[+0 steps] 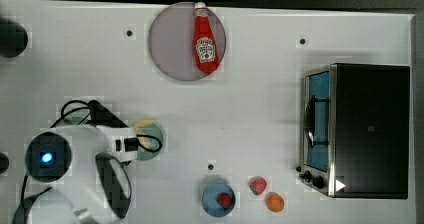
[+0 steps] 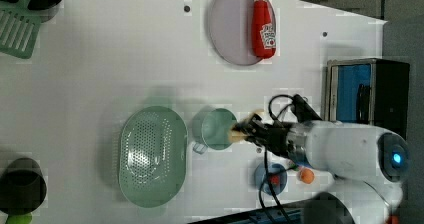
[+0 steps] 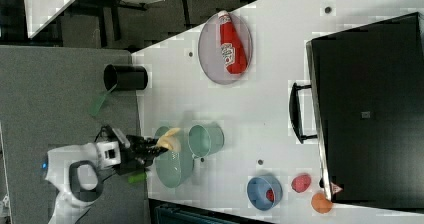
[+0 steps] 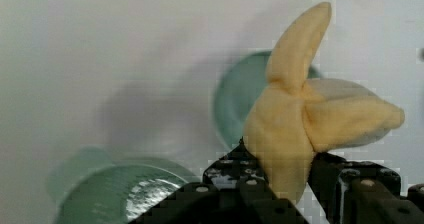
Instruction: Pick Banana and place it in mug.
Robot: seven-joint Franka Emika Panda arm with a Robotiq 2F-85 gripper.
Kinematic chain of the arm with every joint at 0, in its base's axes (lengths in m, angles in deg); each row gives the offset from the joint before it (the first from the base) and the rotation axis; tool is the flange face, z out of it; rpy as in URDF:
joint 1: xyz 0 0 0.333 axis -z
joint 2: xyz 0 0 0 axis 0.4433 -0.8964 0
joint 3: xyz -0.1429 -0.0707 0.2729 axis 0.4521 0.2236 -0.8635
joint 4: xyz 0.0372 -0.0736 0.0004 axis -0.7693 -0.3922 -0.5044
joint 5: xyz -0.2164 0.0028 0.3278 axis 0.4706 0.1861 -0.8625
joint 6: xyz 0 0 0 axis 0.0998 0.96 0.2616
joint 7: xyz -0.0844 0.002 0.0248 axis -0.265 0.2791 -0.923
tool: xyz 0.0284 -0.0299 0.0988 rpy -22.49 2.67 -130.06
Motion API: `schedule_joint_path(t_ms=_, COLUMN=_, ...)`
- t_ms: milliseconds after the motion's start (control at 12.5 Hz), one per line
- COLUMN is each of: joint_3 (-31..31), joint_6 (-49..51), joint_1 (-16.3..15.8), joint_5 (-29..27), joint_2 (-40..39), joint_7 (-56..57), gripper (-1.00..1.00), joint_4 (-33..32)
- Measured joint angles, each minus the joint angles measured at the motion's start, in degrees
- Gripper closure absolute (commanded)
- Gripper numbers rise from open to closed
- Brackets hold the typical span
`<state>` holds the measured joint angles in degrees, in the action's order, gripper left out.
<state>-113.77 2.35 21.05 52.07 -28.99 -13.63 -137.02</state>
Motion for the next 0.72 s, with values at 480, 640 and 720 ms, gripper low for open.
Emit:
schedule_joint_path(t_ms=480, joint_3=1.7, joint_6=-5.8, joint_1=1.4, joint_5=1.1, joint_2=-12.3, joint_7=-1.0, gripper=-0.29, joint_4=-2.6)
schedule_joint_path(t_ms=640, joint_3=1.2, joint_6=-6.0, joint_1=2.4, joint_5=0.6, joint_2=-12.0, joint_7=-1.1, gripper=-0.76, joint_4=-2.9)
schedule_joint_path(t_ms=720, joint_3=1.0, joint_6=-6.4, joint_1=2.5, joint_5=-0.1, joint_2=-11.8, joint_7=-1.6, gripper=-1.0, joint_4=-2.7)
